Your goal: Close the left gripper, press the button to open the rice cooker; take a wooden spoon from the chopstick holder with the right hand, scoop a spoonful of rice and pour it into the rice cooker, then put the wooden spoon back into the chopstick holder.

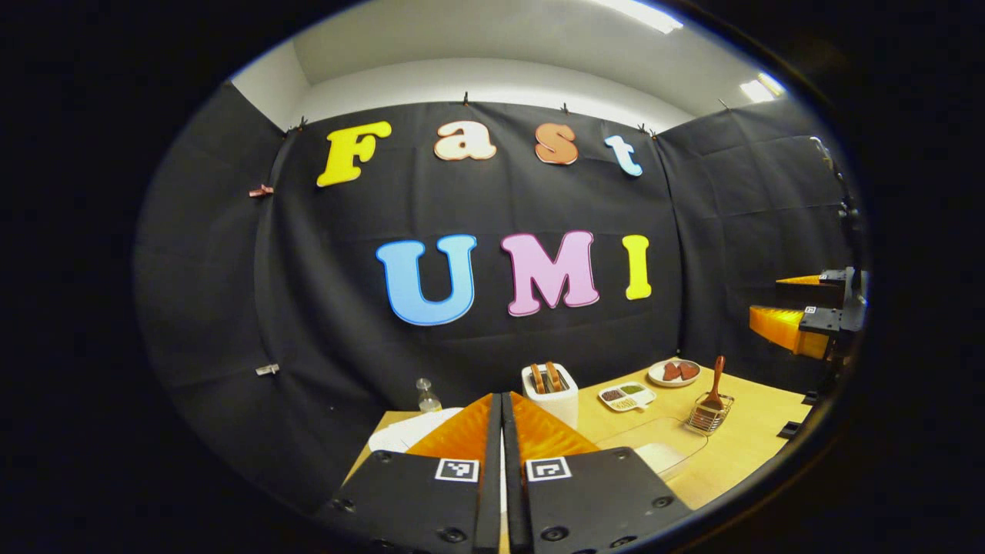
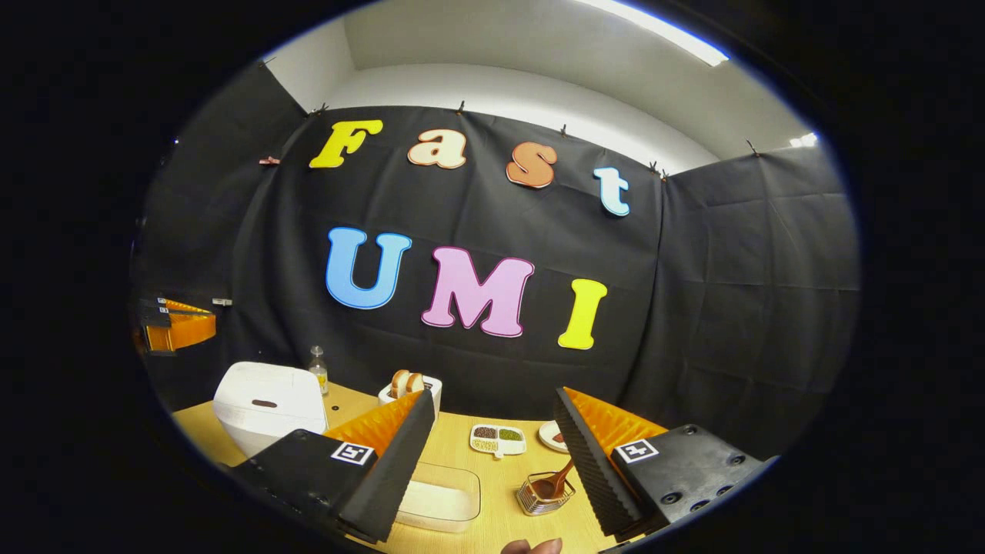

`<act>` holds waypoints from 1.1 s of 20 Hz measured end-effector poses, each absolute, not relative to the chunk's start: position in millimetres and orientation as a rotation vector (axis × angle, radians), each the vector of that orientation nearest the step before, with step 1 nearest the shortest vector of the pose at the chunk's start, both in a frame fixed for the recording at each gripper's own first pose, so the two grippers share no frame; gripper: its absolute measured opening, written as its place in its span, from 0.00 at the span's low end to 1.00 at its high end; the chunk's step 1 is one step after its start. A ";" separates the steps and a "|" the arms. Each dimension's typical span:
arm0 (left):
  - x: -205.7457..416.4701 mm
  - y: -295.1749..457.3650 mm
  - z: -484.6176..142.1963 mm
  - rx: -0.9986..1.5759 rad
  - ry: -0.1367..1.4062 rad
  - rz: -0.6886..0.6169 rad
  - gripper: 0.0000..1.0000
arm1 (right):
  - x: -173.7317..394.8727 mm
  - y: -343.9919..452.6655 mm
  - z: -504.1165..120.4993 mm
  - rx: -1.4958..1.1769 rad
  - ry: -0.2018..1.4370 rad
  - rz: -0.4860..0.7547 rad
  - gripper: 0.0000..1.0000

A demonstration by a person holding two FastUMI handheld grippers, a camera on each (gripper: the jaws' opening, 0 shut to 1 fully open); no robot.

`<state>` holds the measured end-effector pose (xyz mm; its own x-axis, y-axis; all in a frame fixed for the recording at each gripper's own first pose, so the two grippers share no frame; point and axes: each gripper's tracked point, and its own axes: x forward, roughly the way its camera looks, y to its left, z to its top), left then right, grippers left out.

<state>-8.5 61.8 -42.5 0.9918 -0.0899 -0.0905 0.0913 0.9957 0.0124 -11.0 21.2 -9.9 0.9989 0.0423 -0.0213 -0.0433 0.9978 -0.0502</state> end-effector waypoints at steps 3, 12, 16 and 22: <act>-1.3 52.9 -61.7 -0.059 0.182 -0.210 0.07 | -15.4 22.2 -13.4 -0.057 0.030 0.048 0.98; 42.9 79.7 -121.7 0.102 0.501 -0.414 0.07 | -30.2 6.8 -26.8 -0.084 0.071 0.016 0.98; 64.9 79.0 -139.6 0.179 0.611 -0.518 0.07 | -36.5 -6.2 -29.9 -0.102 0.082 -0.016 0.98; 81.5 73.9 -178.0 0.212 0.775 -0.645 0.07 | -43.6 -28.0 -38.1 -0.112 0.114 -0.071 0.98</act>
<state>81.5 73.9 -178.0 0.5348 -0.4620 -0.7075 0.6121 0.7891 -0.0526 -43.6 -28.0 -38.1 0.9910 -0.0766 -0.1095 0.0639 0.9913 -0.1154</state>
